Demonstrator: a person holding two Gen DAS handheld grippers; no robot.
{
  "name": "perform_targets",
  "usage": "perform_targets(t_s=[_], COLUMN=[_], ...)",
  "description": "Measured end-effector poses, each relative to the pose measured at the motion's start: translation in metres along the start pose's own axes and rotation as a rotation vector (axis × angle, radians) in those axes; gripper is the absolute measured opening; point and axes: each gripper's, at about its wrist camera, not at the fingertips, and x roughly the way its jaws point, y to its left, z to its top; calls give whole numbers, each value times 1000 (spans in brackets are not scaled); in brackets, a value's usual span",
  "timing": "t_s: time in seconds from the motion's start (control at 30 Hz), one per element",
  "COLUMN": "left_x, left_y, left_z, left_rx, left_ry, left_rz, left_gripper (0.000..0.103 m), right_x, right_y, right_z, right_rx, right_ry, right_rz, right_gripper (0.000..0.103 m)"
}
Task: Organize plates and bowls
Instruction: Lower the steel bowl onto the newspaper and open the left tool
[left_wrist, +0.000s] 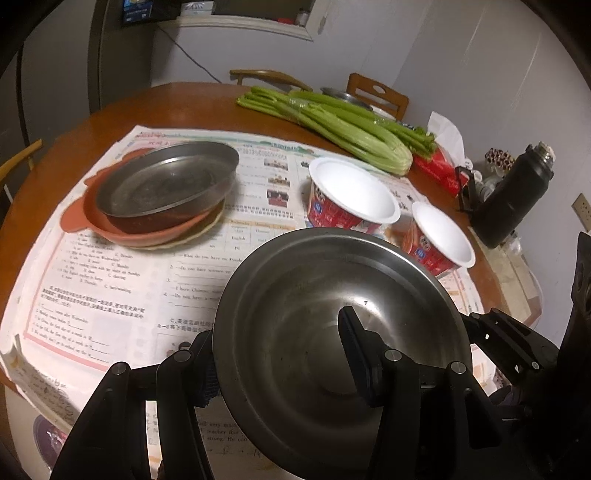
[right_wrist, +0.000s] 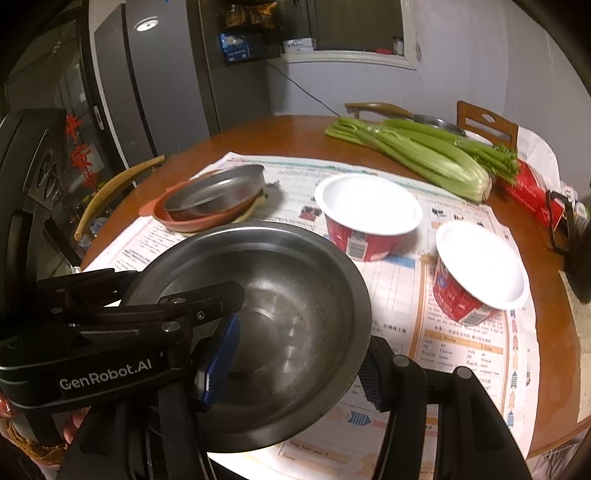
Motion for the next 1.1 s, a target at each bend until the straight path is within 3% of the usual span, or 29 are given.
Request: perform_targets(t_s=[0.23,1.1], left_x=[17,38], left_y=[0,-6], left_z=[-2,-3], left_rx=[4,27], left_ry=[28,33], left_rz=[19,45], left_gripper=[57,58], right_x=[16,33], right_y=[-4,-19], right_z=[-6,-11], right_rx=[12,50], right_ry=[40,63], right_rz=[-11,-15], right_gripper=[59,59])
